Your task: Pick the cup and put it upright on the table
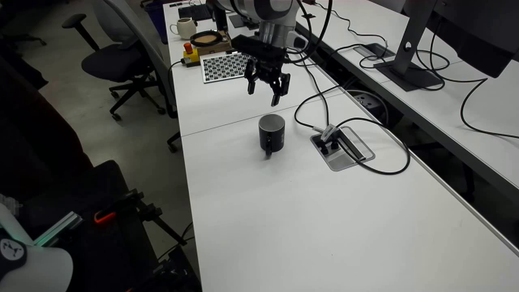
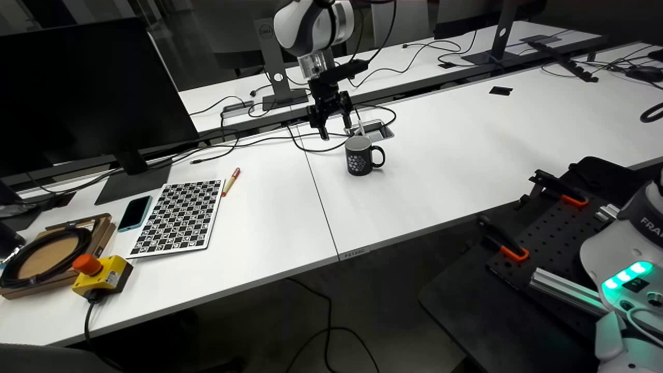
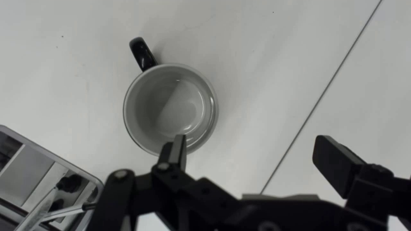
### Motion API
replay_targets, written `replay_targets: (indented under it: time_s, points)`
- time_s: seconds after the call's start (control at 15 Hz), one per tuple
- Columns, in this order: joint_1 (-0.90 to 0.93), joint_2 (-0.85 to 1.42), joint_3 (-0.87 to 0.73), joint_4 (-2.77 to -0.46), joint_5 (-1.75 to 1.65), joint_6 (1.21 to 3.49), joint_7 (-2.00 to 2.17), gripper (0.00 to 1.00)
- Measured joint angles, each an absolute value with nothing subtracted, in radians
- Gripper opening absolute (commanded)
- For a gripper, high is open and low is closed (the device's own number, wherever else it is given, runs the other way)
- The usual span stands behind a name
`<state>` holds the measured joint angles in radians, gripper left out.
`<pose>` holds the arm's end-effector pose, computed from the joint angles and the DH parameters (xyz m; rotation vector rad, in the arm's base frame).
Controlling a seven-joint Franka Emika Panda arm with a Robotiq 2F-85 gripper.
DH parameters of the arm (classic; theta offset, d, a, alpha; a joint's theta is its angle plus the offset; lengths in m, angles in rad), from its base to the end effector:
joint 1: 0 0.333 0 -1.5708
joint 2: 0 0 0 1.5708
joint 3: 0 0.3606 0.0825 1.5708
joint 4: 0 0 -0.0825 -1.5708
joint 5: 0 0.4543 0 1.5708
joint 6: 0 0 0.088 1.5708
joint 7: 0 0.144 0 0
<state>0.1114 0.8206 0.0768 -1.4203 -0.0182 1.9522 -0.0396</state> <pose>0.7592 0.1347 0.1393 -3.0683 -0.3400 0.4489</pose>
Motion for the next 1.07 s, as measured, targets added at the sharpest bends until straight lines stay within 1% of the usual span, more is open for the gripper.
replay_targets:
  time_s: [0.2, 0.53, 0.8, 1.07]
  points:
    - [0.08, 0.76, 0.124, -1.448, 0.042, 1.952, -0.131, 1.0]
    - [-0.027, 0.658, 0.203, -1.513, 0.211, 1.94, -0.358, 1.0]
    - [-0.091, 0.569, 0.206, -1.591, 0.293, 1.939, -0.436, 1.0]
    - [-0.108, 0.491, 0.177, -1.673, 0.295, 1.94, -0.441, 1.0]
